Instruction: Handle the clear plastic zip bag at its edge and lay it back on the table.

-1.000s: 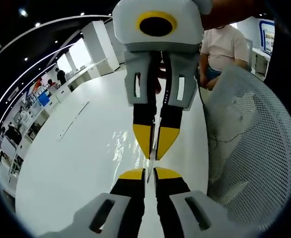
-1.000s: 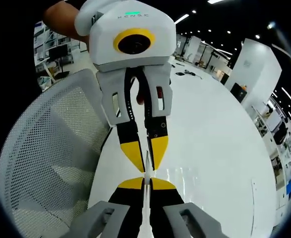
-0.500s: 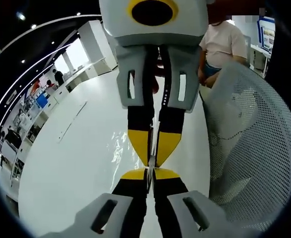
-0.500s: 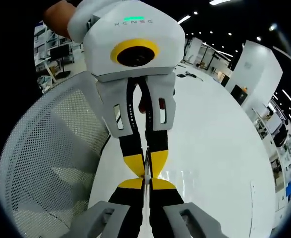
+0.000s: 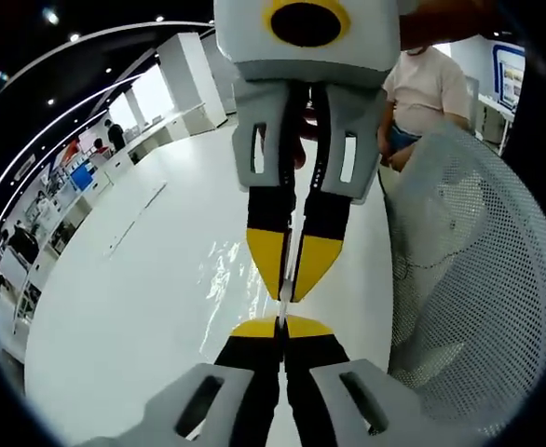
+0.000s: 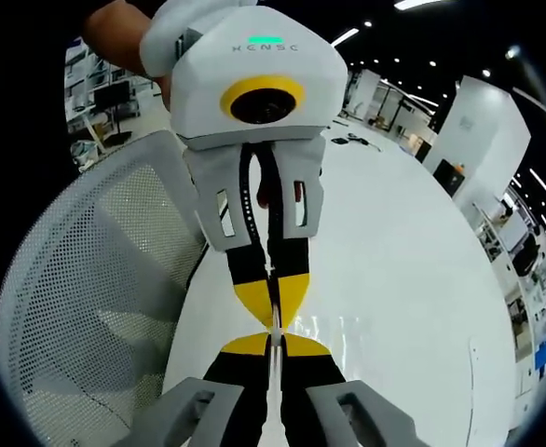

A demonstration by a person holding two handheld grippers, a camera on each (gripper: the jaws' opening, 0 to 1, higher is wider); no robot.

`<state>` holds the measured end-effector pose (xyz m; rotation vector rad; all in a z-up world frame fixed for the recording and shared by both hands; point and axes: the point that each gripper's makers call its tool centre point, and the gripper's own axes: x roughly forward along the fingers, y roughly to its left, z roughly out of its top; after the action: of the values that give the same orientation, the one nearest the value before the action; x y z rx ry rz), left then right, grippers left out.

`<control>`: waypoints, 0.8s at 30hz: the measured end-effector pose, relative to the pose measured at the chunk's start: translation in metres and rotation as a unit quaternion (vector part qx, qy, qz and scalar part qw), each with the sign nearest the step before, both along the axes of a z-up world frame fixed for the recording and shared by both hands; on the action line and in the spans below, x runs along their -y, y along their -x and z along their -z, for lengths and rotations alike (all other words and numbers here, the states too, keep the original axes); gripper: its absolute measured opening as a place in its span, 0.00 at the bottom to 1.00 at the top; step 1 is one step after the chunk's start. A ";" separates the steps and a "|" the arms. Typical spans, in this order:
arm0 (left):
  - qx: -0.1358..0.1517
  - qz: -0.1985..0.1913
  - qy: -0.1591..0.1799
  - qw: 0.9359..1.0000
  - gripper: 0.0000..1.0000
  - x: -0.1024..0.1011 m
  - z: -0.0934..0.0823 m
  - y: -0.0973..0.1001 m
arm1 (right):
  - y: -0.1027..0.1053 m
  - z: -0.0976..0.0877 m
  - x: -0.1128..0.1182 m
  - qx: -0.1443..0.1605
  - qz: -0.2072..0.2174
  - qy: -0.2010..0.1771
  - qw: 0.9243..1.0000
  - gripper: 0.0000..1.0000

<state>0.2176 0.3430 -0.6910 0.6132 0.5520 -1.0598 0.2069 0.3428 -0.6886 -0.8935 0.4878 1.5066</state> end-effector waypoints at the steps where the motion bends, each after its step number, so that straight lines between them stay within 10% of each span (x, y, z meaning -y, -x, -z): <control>1: -0.001 0.000 0.000 1.000 0.00 0.000 0.000 0.000 | 0.000 0.000 0.001 0.000 0.000 0.001 1.000 0.00; 24: -0.011 -0.005 -0.013 1.000 0.00 -0.007 0.013 -0.003 | -0.006 0.012 0.036 -0.009 0.030 0.017 0.999 0.00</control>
<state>0.2204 0.3505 -0.7040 0.6212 0.5877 -1.0523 0.2130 0.3065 -0.7002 -0.8848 0.5503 1.4564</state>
